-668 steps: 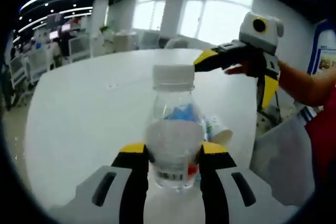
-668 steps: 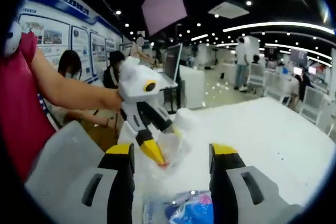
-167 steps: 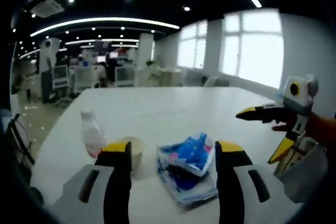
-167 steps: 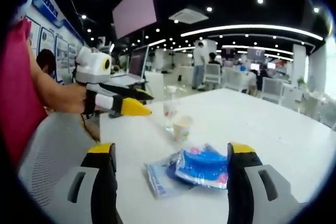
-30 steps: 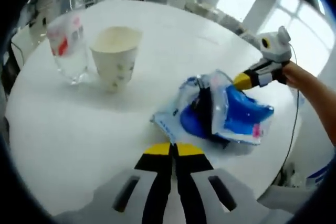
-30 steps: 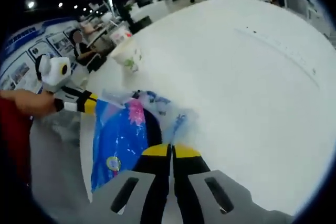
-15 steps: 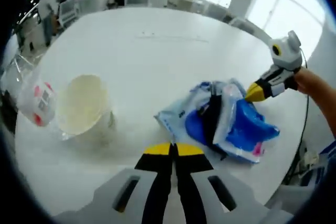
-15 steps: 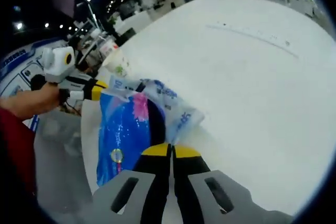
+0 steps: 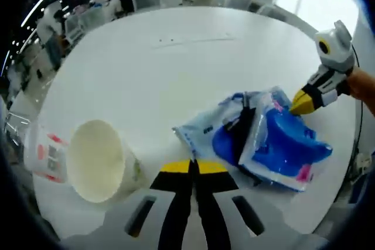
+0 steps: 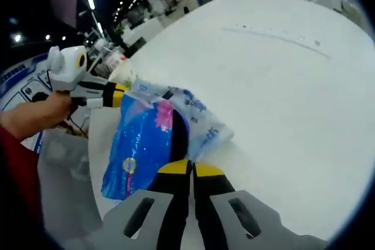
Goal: Arrange the tabletop items into an orderly group along one side of the table until the central work area is clear of visible clutter.
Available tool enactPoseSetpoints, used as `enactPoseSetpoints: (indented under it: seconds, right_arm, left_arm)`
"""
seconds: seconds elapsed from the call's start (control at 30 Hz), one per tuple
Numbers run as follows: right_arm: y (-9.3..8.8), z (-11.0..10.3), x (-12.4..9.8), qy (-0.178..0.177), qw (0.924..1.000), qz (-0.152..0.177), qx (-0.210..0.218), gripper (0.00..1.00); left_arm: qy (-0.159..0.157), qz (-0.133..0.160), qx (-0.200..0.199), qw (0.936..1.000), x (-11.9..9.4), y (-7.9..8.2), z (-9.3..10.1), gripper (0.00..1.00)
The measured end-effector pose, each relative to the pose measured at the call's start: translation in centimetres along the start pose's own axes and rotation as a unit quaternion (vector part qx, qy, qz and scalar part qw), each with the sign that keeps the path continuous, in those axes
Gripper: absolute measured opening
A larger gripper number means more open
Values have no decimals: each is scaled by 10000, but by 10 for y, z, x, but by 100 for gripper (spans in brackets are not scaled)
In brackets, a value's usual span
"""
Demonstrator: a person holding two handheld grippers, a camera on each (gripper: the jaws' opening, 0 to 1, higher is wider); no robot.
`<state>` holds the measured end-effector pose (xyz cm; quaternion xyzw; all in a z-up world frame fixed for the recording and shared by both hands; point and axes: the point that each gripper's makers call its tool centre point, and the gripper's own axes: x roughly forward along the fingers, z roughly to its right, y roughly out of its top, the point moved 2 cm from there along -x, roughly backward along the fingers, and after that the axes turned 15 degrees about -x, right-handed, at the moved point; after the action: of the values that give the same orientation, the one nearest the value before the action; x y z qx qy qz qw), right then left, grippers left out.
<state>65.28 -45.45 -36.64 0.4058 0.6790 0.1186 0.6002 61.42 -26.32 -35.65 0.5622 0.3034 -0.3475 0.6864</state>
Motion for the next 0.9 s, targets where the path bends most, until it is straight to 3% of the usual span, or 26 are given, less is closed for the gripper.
enactPoseSetpoints:
  seconds: [0.23,0.57,0.67,0.73,0.9]
  right_arm:
    - [0,0,3,-34,10000,11,-12,2]
    - [-3,2,5,-118,9998,99,-121,2]
    - [-3,-1,5,-173,9994,67,-288,3]
    - [-2,2,5,-267,9990,85,-344,10]
    - [-3,2,5,-286,9989,124,-339,10]
  left_arm:
    - [104,84,-14,9999,7,1,-8,0]
    - [271,238,541,9979,16,-3,-12,1]
    - [285,276,516,9979,16,-3,-11,2]
    - [284,367,475,9978,14,0,-11,3]
    - [283,508,474,9972,8,4,-13,7]
